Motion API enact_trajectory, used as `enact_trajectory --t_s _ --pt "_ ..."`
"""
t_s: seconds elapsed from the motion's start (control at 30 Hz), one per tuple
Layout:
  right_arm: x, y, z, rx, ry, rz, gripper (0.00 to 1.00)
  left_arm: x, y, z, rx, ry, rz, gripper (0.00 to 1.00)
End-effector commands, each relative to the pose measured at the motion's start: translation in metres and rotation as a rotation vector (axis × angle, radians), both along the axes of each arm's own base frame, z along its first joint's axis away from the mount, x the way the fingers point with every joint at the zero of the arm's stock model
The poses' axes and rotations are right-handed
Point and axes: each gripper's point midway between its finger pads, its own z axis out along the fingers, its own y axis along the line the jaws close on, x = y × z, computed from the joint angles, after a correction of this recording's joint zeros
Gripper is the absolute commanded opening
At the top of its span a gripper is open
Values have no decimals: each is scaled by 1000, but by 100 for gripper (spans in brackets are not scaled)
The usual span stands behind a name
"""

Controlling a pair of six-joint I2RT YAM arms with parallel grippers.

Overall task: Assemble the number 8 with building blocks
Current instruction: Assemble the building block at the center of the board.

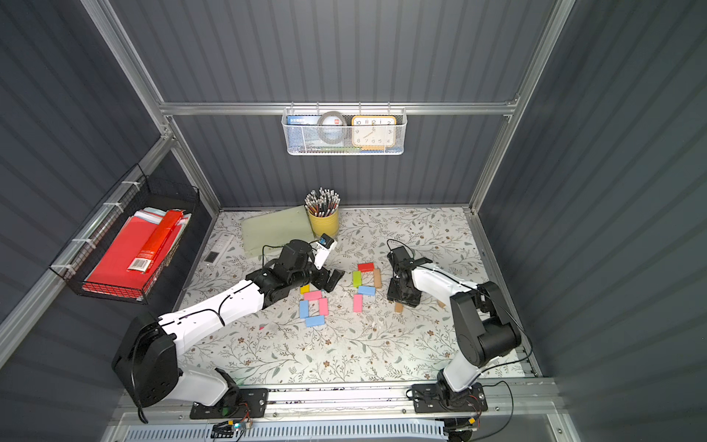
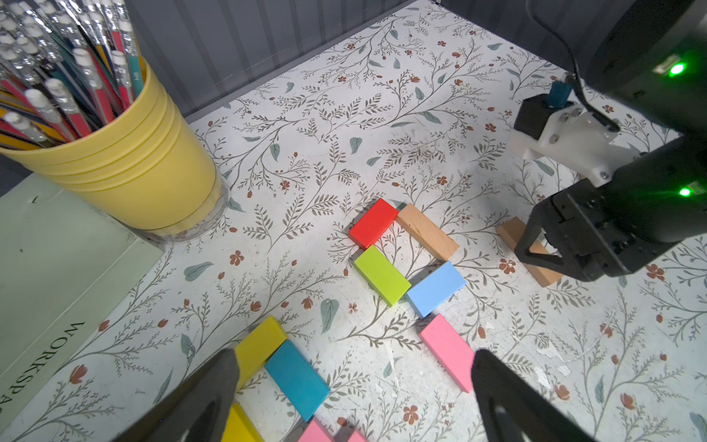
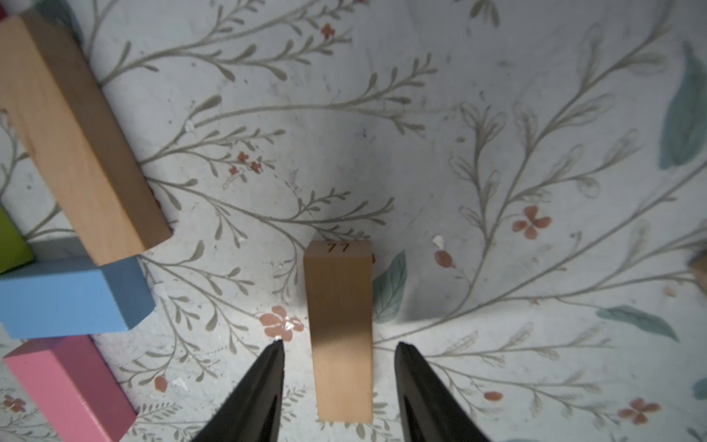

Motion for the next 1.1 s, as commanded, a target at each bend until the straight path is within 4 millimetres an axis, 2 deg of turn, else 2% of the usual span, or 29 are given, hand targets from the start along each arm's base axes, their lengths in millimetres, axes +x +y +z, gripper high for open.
enact_trajectory --t_s 0.0,0.2,0.33,0.43,0.57,0.77,1.07 --pt "6 1 -3 -33 1 13 47 -4 3 8 -4 -19 2 99" --pt "1 7 -14 -47 23 43 29 -4 4 7 -1 -18 4 99" --pt "-1 15 -12 -49 13 70 15 -4 3 6 1 -16 1 99" --pt "-5 27 -10 -32 4 87 9 -4 3 5 0 -13 3 99" --pt "-11 45 -11 -21 4 128 5 -4 3 4 2 -13 1 99" --pt "-17 76 -14 -22 11 241 5 -3 2 3 3 -9 0 99" --pt "-20 89 -19 -11 38 283 7 -3 2 1 6 -6 0 99"
